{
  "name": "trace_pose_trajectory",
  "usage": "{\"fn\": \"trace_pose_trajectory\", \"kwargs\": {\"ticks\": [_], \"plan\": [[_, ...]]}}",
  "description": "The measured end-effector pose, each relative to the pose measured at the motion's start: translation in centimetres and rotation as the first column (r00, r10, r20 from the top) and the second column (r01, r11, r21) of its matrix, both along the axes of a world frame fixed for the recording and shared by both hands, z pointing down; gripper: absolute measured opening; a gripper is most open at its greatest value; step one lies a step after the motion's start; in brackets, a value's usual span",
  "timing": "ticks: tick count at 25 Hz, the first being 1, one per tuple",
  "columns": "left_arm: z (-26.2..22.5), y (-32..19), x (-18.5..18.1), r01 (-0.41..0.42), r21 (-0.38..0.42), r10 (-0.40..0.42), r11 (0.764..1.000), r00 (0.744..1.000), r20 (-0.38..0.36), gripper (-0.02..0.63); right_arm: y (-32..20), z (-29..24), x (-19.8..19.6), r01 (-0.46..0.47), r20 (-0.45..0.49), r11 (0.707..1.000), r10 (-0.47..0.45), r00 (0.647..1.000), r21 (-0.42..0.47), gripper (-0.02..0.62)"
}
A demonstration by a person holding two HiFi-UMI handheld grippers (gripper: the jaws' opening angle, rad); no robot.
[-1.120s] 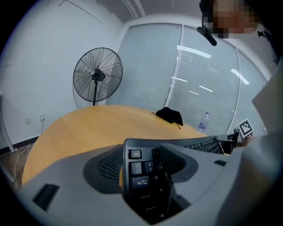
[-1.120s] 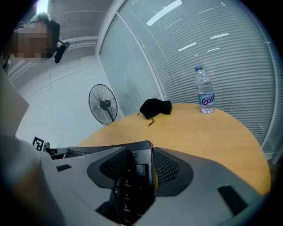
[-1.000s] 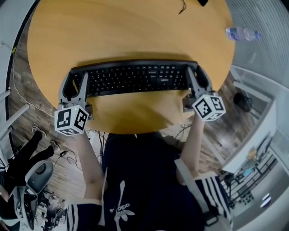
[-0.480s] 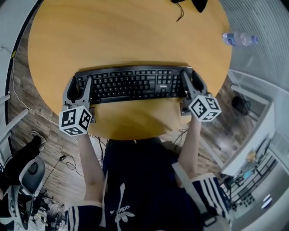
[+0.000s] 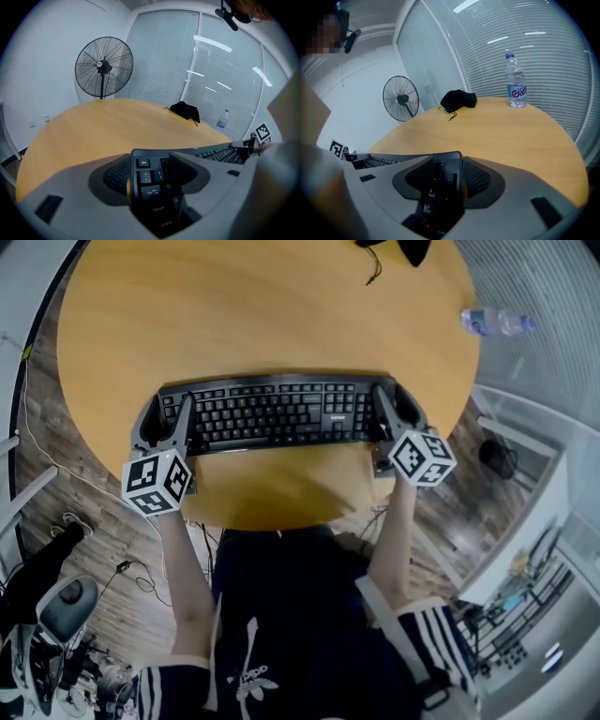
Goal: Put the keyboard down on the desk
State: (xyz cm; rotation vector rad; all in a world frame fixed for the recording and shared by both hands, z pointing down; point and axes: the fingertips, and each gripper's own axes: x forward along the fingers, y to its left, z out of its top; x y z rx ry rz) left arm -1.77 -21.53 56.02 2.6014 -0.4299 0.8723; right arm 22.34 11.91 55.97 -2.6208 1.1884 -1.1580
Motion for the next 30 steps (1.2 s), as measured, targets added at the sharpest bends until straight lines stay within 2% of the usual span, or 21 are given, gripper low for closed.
{"fn": "trace_pose_trajectory", "kwargs": {"ticks": [5,9,20,26,30], "plan": [[0.2,0.0,0.0,0.004,-0.003,-0.004,1.0,0.999,0.032,0.245,0.0,0.4,0.0,-0.001,0.015,1.0,0.002,1.0,-0.024,0.179],[0.2,0.0,0.1,0.007,0.01,-0.008,1.0,0.999,0.032,0.245,0.1,0.5,0.1,-0.003,0.004,1.0,0.004,1.0,-0.026,0.179],[0.7,0.1,0.2,0.009,-0.016,-0.009,1.0,0.999,0.033,0.245,0.1,0.9,0.2,-0.01,0.0,1.0,0.01,1.0,-0.02,0.179],[1.1,0.3,0.3,0.0,-0.029,0.0,1.0,1.0,0.026,0.245,0.4,1.0,0.4,-0.003,-0.078,0.999,-0.001,0.997,-0.05,0.179],[0.8,0.5,0.5,-0.002,-0.045,0.002,0.999,1.0,0.006,0.245,0.7,0.7,0.7,0.006,-0.154,0.992,-0.025,0.988,-0.125,0.179]]}}
